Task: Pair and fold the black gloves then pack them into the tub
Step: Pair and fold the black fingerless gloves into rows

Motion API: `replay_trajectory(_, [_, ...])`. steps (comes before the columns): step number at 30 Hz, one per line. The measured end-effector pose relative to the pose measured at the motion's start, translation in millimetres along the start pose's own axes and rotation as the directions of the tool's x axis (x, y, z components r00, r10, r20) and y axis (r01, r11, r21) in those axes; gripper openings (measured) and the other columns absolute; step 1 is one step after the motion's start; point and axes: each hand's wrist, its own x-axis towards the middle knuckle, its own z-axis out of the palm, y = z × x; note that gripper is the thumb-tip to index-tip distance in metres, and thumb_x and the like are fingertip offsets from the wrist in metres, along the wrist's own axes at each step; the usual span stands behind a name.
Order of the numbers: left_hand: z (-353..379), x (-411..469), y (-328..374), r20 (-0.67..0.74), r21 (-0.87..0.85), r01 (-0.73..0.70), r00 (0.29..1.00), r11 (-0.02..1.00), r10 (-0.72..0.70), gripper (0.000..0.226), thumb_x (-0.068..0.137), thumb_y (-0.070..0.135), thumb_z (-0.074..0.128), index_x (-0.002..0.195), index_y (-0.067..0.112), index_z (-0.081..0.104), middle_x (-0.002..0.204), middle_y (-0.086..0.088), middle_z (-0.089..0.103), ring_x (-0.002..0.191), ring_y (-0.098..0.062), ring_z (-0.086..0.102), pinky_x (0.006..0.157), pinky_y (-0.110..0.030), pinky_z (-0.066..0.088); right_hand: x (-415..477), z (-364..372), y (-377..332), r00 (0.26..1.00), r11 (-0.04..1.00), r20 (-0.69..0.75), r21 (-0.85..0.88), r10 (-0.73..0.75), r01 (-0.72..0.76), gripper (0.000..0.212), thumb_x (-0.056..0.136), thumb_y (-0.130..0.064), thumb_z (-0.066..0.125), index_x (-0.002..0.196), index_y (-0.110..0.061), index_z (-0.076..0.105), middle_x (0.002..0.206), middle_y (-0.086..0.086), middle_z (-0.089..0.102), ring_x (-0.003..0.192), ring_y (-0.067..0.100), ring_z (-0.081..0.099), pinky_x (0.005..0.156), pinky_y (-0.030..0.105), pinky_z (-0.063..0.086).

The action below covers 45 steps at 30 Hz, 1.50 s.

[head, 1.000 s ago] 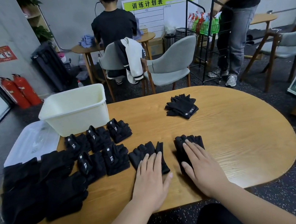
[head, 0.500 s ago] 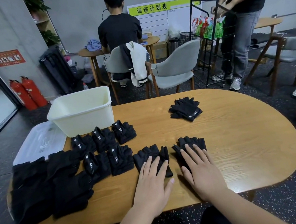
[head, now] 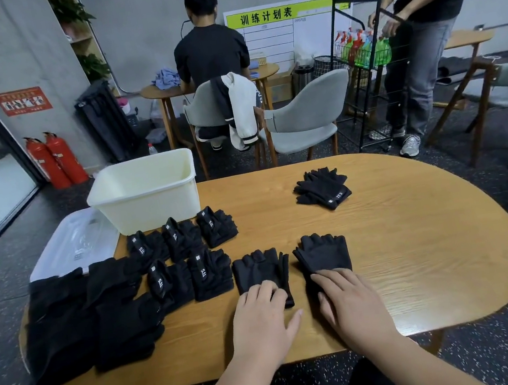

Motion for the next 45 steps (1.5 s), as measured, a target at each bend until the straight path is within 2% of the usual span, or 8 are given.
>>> replay_trajectory(7, [7.4, 0.4, 4.6, -0.048, -0.061, 0.099, 0.994, 0.993, -0.102, 0.034, 0.105, 0.054, 0.046, 0.115, 0.029, 0.066, 0.115, 0.010, 0.041, 0.109, -0.010, 0.046, 0.089, -0.027, 0.049, -1.2, 1.4, 2.6, 1.000, 1.000, -0.021, 0.013, -0.002, 0.003, 0.031, 0.100, -0.037, 0.052, 0.117, -0.022, 0.073, 0.128, -0.007, 0.062, 0.120, 0.020, 0.057, 0.098, 0.037, 0.051])
replay_trajectory(16, [0.0, 5.3, 5.1, -0.231, -0.225, 0.199, 0.940, 0.954, -0.251, 0.021, 0.103, 0.049, 0.051, 0.109, 0.040, 0.069, 0.097, 0.025, 0.059, 0.101, -0.005, 0.049, 0.093, -0.030, 0.041, 0.3, 1.9, 2.8, 0.999, 0.999, -0.029, 0.023, -0.027, 0.028, 0.032, 0.099, -0.036, 0.056, 0.125, -0.023, 0.070, 0.135, -0.007, 0.060, 0.134, 0.021, 0.051, 0.109, 0.038, 0.046])
replay_trajectory(25, [-30.6, 11.3, 14.9, -0.211, -0.606, 0.229, 0.877, 0.762, -0.432, 0.006, 0.097, 0.046, 0.070, 0.101, 0.042, 0.069, 0.087, 0.026, 0.060, 0.094, 0.000, 0.056, 0.101, -0.032, 0.040, 4.1, -15.5, -16.6, 0.984, 0.988, -0.106, 0.047, -0.142, 0.148, 0.038, 0.105, -0.045, 0.057, 0.135, -0.023, 0.067, 0.136, -0.007, 0.063, 0.128, 0.023, 0.055, 0.106, 0.041, 0.045])
replay_trajectory(31, [-40.3, 14.1, 19.8, -0.066, -0.826, 0.236, 0.862, 0.513, -0.503, 0.007, 0.094, 0.048, 0.074, 0.094, 0.044, 0.070, 0.092, 0.021, 0.072, 0.096, 0.001, 0.065, 0.091, -0.037, 0.056, 15.5, -30.8, -49.2, 0.997, 0.936, -0.014, 0.346, 0.081, -0.071, 0.052, 0.098, -0.067, 0.057, 0.137, -0.033, 0.063, 0.124, -0.024, 0.063, 0.116, 0.002, 0.053, 0.096, 0.029, 0.047])
replay_trajectory(34, [-44.0, 14.3, 21.7, -0.084, -0.838, 0.182, 0.888, 0.514, -0.452, 0.003, 0.095, 0.044, 0.074, 0.095, 0.043, 0.071, 0.094, 0.020, 0.072, 0.097, 0.000, 0.067, 0.091, -0.036, 0.058, 25.2, -34.7, -46.3, 0.973, 0.832, 0.020, 0.514, 0.231, -0.208, 0.032, 0.096, -0.047, 0.069, 0.126, -0.036, 0.070, 0.114, -0.025, 0.068, 0.108, -0.003, 0.060, 0.092, 0.029, 0.054])
replay_trajectory(39, [-37.4, 11.3, 23.9, -0.287, -0.629, 0.055, 0.911, 0.776, -0.297, 0.015, 0.104, 0.040, 0.059, 0.117, 0.041, 0.066, 0.107, 0.026, 0.058, 0.108, -0.002, 0.054, 0.095, -0.031, 0.049, 47.5, -64.1, -25.9, 0.873, 0.540, 0.103, 0.749, 0.477, -0.384, 0.012, 0.097, -0.029, 0.073, 0.106, -0.038, 0.070, 0.098, -0.017, 0.075, 0.094, -0.002, 0.069, 0.081, 0.022, 0.054])
replay_trajectory(42, [-32.4, 13.1, 26.9, -0.340, -0.444, -0.044, 0.932, 0.895, -0.123, 0.025, 0.105, 0.039, 0.053, 0.127, 0.032, 0.062, 0.121, 0.023, 0.050, 0.117, -0.003, 0.047, 0.101, -0.031, 0.044, 57.2, -82.1, -4.4, 0.681, 0.118, 0.241, 0.893, 0.691, -0.435, 0.006, 0.100, -0.022, 0.070, 0.102, -0.019, 0.074, 0.096, -0.004, 0.076, 0.092, 0.013, 0.068, 0.078, 0.025, 0.055])
replay_trajectory(45, [-26.7, 17.2, 34.9, -0.156, -0.318, -0.071, 0.988, 0.946, 0.022, 0.040, 0.107, 0.047, 0.042, 0.143, 0.032, 0.050, 0.142, 0.018, 0.039, 0.136, -0.006, 0.036, 0.115, -0.034, 0.037, 53.9, -88.6, 24.3, 0.472, -0.141, 0.395, 0.862, 0.788, -0.487, 0.013, 0.101, -0.027, 0.068, 0.104, -0.014, 0.072, 0.100, 0.003, 0.075, 0.087, 0.021, 0.067, 0.074, 0.034, 0.053])
